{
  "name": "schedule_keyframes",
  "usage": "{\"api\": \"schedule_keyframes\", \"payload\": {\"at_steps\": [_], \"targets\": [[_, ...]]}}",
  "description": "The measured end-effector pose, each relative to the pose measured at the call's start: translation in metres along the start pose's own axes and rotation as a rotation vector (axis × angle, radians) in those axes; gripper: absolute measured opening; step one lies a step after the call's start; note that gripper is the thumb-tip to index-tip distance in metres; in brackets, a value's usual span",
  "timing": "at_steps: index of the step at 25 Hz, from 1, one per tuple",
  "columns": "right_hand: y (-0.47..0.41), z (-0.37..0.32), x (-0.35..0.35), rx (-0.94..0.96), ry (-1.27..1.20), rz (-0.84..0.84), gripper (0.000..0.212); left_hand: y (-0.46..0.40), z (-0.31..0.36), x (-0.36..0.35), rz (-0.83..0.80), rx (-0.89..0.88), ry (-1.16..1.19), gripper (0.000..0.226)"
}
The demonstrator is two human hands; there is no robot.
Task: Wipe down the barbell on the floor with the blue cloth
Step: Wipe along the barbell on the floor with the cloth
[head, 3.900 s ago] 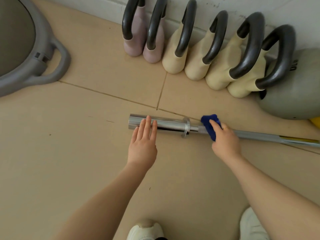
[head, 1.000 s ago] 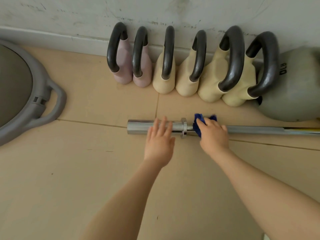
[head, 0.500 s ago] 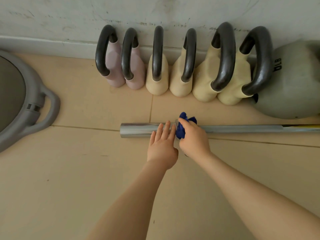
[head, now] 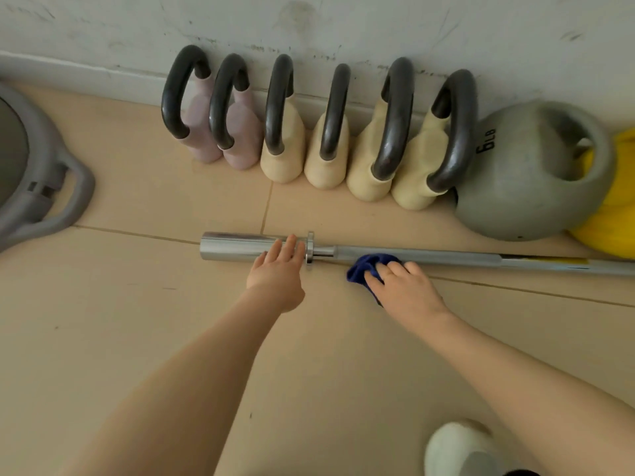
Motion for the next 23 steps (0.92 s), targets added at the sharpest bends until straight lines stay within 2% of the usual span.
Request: {"api": "schedule_keyframes", "payload": {"at_steps": [2, 3, 5, 6, 7, 9, 11, 14, 16, 18, 19, 20, 23], "targets": [[0.01, 0.043, -0.008, -0.142, -0.124, -0.021, 0.046, 0.001, 0.007, 0.004, 0.043, 0.056, 0.006, 0.079], [0.011, 0.066, -0.007, -0.28, -0.22, 0.013, 0.052, 0.0, 0.013, 0.009, 0.088, 0.063, 0.017, 0.078], [0.008, 0.096, -0.004, -0.527, -0.412, 0.094, 0.064, 0.001, 0.033, 0.016, 0.211, -0.026, 0.005, 0.073], [0.001, 0.099, -0.004, -0.581, -0.52, 0.125, 0.067, 0.002, 0.048, 0.016, 0.252, -0.098, -0.017, 0.071], [-0.012, 0.09, -0.003, -0.568, -0.629, 0.127, 0.068, 0.002, 0.06, 0.012, 0.254, -0.149, -0.036, 0.068], [-0.04, 0.041, 0.0, -0.407, -0.706, 0.061, 0.064, -0.002, 0.062, 0.004, 0.217, -0.105, -0.03, 0.064], [-0.056, -0.003, 0.005, -0.28, -0.568, 0.083, 0.057, -0.005, 0.053, -0.002, 0.178, -0.031, -0.04, 0.062], [-0.047, 0.007, -0.007, -0.201, -0.442, 0.11, 0.045, -0.003, 0.05, -0.008, 0.116, -0.008, -0.098, 0.064], [-0.025, 0.051, -0.028, -0.346, -0.386, 0.166, 0.041, -0.002, 0.05, -0.008, 0.123, 0.032, -0.055, 0.065], [-0.014, 0.072, -0.049, -0.551, -0.417, 0.075, 0.033, -0.003, 0.053, -0.01, 0.113, 0.046, -0.054, 0.063], [-0.02, 0.065, -0.051, -0.586, -0.47, 0.021, 0.028, -0.002, 0.055, -0.012, 0.108, 0.059, -0.058, 0.064], [-0.03, 0.051, -0.044, -0.562, -0.516, 0.01, 0.026, -0.003, 0.057, -0.013, 0.113, 0.073, -0.059, 0.066], [-0.047, 0.019, -0.009, -0.325, -0.45, 0.229, 0.042, -0.006, 0.065, -0.007, 0.19, 0.084, 0.025, 0.069]]}}
Point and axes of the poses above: each hand's wrist, its own y-axis away from the middle knuckle, its own x-axis out of the back of the hand, z = x × y, the point moved 8 cm from there along -y, towards the middle knuckle, and after that the axes turned 13 degrees about y, right-handed, at the moved point
